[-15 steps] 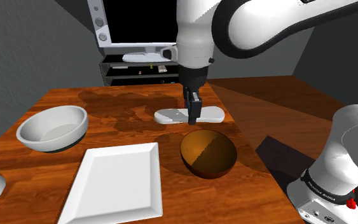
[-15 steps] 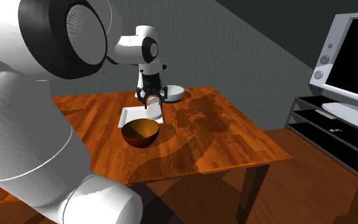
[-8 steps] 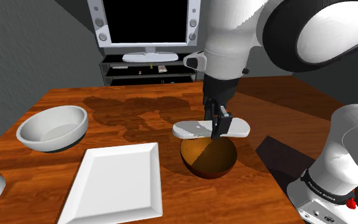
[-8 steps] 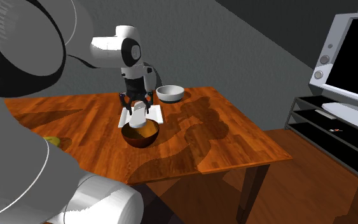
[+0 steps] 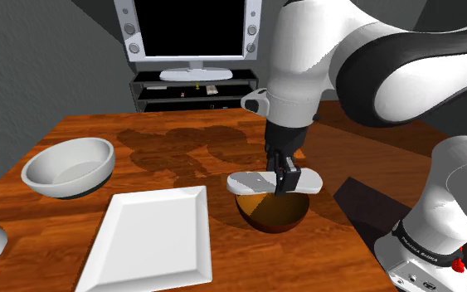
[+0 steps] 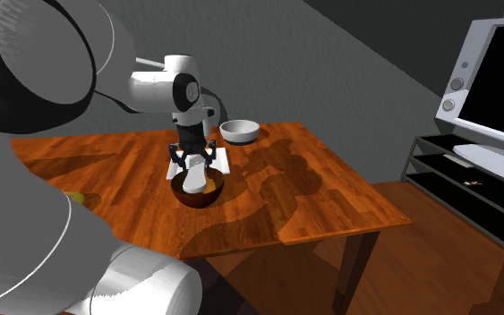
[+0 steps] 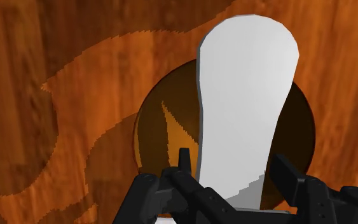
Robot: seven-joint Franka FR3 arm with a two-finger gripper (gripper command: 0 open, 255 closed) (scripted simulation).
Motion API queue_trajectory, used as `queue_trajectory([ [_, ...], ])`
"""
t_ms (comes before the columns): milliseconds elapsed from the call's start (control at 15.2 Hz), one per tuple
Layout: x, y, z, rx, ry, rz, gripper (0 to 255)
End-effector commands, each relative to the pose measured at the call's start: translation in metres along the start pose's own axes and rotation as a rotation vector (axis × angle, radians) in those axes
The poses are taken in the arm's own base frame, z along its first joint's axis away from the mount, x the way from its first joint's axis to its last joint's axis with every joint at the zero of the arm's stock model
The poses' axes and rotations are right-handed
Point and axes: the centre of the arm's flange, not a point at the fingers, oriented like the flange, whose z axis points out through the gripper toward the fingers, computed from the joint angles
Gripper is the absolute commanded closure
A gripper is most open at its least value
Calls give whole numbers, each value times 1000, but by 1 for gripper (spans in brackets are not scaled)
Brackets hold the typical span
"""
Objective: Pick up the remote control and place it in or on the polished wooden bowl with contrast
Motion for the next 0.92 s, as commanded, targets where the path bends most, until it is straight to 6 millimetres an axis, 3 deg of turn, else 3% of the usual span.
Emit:
queue_trajectory([
  [0,1,-1,10,0,1,0,255],
  [198,1,-1,26,0,1,0,255],
  [726,1,-1,28,0,1,0,255],
  [792,1,-1,28,0,1,0,0],
  [858,1,-1,28,0,1,0,0],
])
